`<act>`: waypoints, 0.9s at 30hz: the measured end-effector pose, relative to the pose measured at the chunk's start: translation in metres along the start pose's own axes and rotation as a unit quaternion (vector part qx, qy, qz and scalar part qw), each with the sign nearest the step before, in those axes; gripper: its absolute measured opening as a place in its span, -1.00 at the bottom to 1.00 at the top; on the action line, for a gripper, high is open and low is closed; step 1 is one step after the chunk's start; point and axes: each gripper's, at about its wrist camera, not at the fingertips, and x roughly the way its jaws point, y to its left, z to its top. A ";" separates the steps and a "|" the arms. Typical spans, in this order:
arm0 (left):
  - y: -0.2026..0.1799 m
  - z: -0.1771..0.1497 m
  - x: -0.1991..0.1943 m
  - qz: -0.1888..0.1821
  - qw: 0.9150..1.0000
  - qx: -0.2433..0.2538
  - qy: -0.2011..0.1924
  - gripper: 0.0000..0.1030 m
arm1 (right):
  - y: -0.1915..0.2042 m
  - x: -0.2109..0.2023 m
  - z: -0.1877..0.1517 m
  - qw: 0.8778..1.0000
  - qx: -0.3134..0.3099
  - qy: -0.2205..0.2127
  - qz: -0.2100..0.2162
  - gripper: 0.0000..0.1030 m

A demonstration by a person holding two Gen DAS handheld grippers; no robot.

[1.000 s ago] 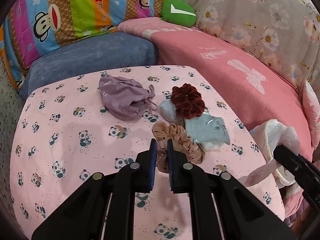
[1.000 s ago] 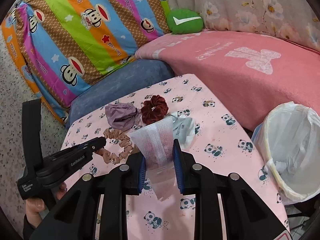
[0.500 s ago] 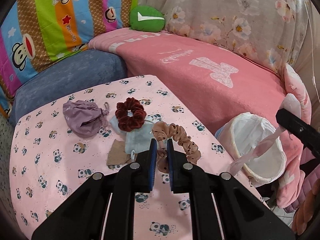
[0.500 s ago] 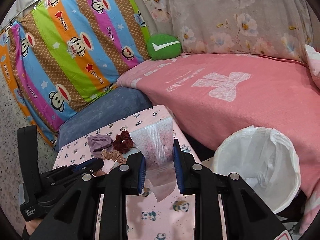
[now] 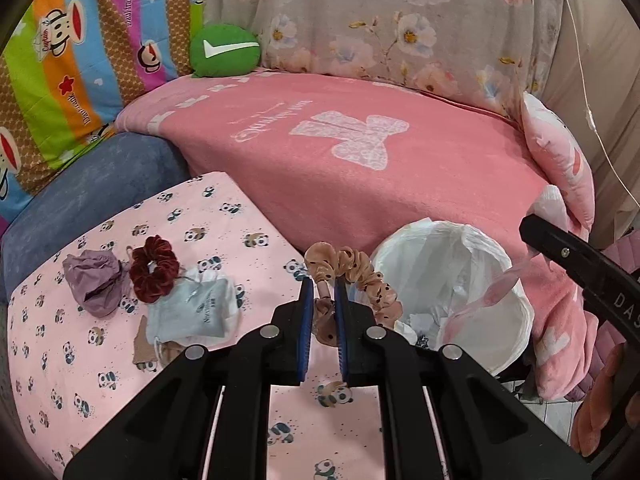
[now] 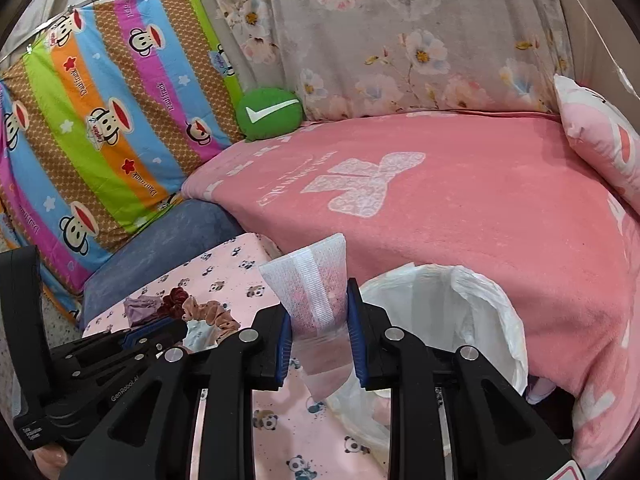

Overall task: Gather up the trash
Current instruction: 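Carry the wrapper and tan scrunchie over the bin and release both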

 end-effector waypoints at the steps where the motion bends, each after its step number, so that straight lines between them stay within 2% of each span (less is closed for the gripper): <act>1: -0.005 0.001 0.002 -0.003 1.000 0.003 0.001 -0.79 | -0.008 0.001 0.000 1.000 0.004 0.001 -0.004 -0.52; 12: -0.052 0.006 0.026 -0.038 0.998 0.037 0.017 -0.79 | -0.061 0.008 -0.008 0.999 0.036 0.013 -0.031 -0.52; 24: -0.084 0.007 0.044 -0.062 0.996 0.058 0.028 -0.76 | -0.086 0.009 -0.012 0.998 0.048 0.013 -0.049 -0.48; 26: -0.087 0.007 0.047 -0.062 0.996 0.060 0.033 -0.71 | -0.087 0.008 -0.012 0.997 0.050 0.011 -0.053 -0.44; 27: -0.087 0.007 0.048 -0.062 0.996 0.059 0.036 -0.61 | -0.088 0.008 -0.012 0.997 0.051 0.010 -0.054 -0.43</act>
